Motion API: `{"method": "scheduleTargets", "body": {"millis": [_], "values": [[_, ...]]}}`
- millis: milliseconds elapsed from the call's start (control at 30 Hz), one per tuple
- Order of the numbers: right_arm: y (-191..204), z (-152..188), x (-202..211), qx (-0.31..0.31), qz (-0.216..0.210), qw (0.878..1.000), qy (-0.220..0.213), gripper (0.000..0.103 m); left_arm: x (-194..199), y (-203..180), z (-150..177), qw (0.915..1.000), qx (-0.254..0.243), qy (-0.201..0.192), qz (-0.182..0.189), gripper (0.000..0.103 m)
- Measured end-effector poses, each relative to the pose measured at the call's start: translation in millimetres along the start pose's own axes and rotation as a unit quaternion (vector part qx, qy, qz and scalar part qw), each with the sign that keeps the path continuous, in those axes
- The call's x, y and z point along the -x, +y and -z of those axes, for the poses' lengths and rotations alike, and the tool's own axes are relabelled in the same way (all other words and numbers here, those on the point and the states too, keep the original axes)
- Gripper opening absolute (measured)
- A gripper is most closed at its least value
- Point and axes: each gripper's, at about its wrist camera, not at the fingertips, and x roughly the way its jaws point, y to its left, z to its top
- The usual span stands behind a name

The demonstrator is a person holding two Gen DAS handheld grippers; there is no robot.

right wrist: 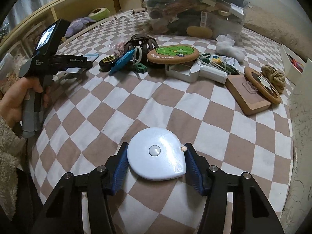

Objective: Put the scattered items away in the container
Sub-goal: 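Close the left gripper on the sachet while the right gripper grasps the tape measure, then carry the sachet and tape measure over the white cardboard box with both tools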

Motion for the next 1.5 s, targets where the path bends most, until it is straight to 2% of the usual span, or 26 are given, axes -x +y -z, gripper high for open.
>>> {"method": "scheduleTargets", "body": {"millis": [167, 567, 1000, 1500], "values": [[-4, -3, 6, -0.008, 0.000, 1.000, -0.012, 0.058, 10, 0, -3, 0.9989, 0.021, -0.008, 0.041, 0.045], [-15, -12, 26, -0.022, 0.001, 0.999, -0.044, 0.058, 51, -33, -6, 0.9953, -0.019, -0.057, 0.076, 0.045], [-38, -28, 71, -0.038, 0.036, 0.992, -0.115, 0.058, 106, -49, -9, 0.9850, -0.041, -0.124, 0.113, 0.045], [-55, -38, 123, -0.050, 0.069, 0.979, -0.187, 0.058, 149, -58, -7, 0.9724, -0.043, -0.173, 0.150, 0.045]]}}
